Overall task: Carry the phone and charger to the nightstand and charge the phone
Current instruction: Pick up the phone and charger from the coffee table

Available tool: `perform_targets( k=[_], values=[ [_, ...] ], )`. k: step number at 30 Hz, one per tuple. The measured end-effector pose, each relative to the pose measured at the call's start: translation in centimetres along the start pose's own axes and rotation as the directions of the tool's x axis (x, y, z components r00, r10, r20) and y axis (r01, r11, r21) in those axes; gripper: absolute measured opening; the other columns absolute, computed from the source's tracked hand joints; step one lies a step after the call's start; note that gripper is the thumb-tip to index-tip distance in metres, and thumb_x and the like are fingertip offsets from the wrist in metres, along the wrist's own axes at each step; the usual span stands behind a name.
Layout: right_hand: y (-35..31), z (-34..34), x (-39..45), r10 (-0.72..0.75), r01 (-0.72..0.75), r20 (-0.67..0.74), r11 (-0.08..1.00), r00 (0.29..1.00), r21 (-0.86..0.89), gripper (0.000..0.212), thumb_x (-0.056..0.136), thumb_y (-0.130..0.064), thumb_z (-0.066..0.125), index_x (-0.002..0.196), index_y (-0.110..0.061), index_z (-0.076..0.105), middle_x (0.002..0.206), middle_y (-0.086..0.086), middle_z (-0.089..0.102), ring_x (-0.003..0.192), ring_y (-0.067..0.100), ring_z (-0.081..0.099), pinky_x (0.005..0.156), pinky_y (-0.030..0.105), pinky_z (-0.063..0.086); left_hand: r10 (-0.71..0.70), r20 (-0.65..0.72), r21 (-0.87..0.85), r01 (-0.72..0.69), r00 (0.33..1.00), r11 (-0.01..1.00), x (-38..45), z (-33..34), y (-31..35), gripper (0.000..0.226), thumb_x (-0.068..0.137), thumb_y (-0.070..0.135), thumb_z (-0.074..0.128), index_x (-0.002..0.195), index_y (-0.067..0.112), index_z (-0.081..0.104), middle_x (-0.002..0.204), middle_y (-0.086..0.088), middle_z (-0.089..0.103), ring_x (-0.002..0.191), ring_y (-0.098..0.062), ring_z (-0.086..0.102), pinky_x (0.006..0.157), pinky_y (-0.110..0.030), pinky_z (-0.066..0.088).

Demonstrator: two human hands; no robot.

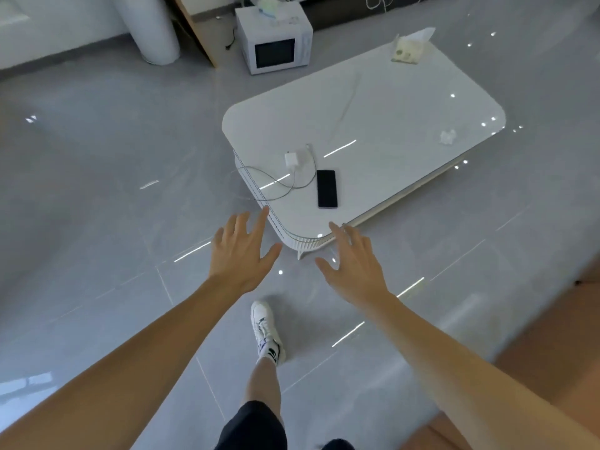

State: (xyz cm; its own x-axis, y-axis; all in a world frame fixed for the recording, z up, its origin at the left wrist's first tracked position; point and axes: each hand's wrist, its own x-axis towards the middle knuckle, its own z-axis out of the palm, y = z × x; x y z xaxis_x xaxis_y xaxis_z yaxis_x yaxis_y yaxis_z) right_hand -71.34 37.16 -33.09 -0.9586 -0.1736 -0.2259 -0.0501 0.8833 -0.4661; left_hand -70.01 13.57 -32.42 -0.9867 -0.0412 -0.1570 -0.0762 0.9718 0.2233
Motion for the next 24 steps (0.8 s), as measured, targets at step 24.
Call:
perform_targets(
  k=[24],
  values=[
    [12.4,16.6,39.9,0.305,-0.292,0.052,0.940,0.951,-0.178,0.091,0.087,-0.062,0.062,0.163,-0.034,0.020,0.148,0.008,0.033,0.128,0.033,0.039,0.083,0.042,0.048,-0.160,0.151,-0.093,0.175,0.975,0.980,41.0,22.9,-1.7,0.086,0.098,0.058,0.047,0.162,0.016,0.010,0.148,-0.014,0.039,0.127,-0.034,0.046,0.089,-0.045,0.047]
  ],
)
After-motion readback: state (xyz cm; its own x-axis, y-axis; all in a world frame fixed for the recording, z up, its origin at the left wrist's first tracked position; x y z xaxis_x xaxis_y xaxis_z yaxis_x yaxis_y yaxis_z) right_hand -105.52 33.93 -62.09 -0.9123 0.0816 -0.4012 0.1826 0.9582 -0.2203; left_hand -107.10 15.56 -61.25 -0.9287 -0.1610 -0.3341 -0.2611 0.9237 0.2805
